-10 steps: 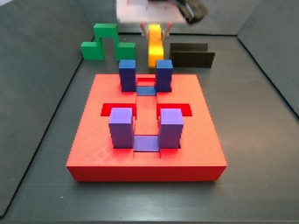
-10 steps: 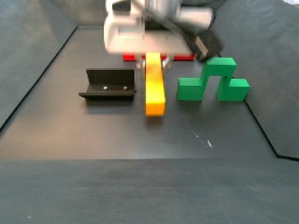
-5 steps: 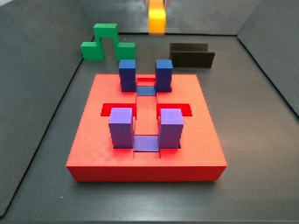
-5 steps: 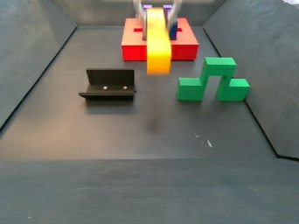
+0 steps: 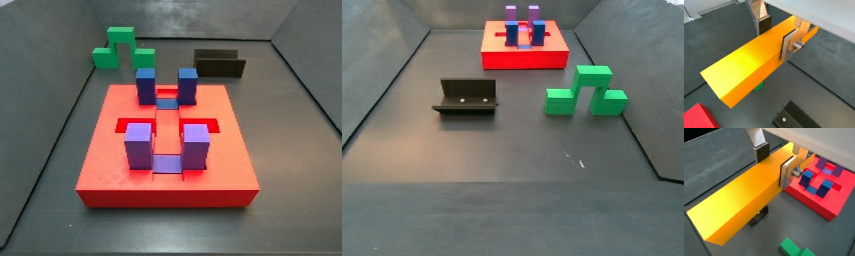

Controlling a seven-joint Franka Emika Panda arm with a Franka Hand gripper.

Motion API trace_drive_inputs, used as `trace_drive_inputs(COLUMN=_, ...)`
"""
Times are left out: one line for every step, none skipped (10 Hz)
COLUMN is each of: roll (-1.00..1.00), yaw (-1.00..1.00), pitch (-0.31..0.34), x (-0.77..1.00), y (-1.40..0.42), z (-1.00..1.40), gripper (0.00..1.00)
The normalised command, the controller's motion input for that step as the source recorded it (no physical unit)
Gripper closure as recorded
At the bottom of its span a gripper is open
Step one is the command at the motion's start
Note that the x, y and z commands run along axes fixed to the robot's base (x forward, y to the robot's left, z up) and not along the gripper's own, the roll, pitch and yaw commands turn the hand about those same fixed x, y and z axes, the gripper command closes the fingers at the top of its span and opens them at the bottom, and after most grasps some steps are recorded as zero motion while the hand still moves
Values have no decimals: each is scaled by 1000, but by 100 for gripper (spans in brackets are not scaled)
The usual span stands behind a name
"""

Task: Pick up the yellow object. Move up. Move to above the board. Insert the yellow object.
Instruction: Move to above the board, then insert the yellow object.

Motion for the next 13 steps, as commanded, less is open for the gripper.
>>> trace_drive_inputs(roll=37, yaw=-88, pitch=326, x=-133, y=-1400, z=222, gripper=100)
trace_drive_inputs(roll=76, yaw=-75, pitch=313, x=-142, y=-1400, z=219, gripper=100)
trace_drive_inputs(roll=99, yaw=-24, pitch=261, x=-142, y=-1400, z=228, gripper=100)
trace_drive_inputs(roll=25, yaw=-17, pitch=175, x=-129, y=-1400, z=228, gripper=100)
trace_drive_inputs(roll=25, yaw=-4, pitch=128, x=-124, y=-1400, z=237, gripper=100)
trace_drive_inputs(roll=14, yaw=11, pitch=93, x=-117, y=-1400, z=252, gripper=100)
trace_drive_inputs(roll=-7, yaw=10, pitch=81, x=-106, y=-1400, z=258, gripper=100)
trace_drive_inputs(roll=-2, yaw=8, pitch=85, x=-87, y=-1400, z=263, gripper=100)
trace_drive_inputs(roll=11, yaw=6, pitch=93, x=-39, y=-911, z=176, gripper=100)
trace_drive_inputs(roll=5, yaw=9, pitch=130, x=51, y=-283, z=67, gripper=100)
trace_drive_inputs(roll=0, yaw=0, pitch=0, x=26, y=0, z=-20, gripper=100)
trace_drive_inputs(roll=-57, yaw=0, pitch=0, x=54, y=0, z=-131, gripper=100)
trace_drive_inputs(roll=-74, yaw=0, pitch=0, x=29, y=0, z=-23, gripper=100)
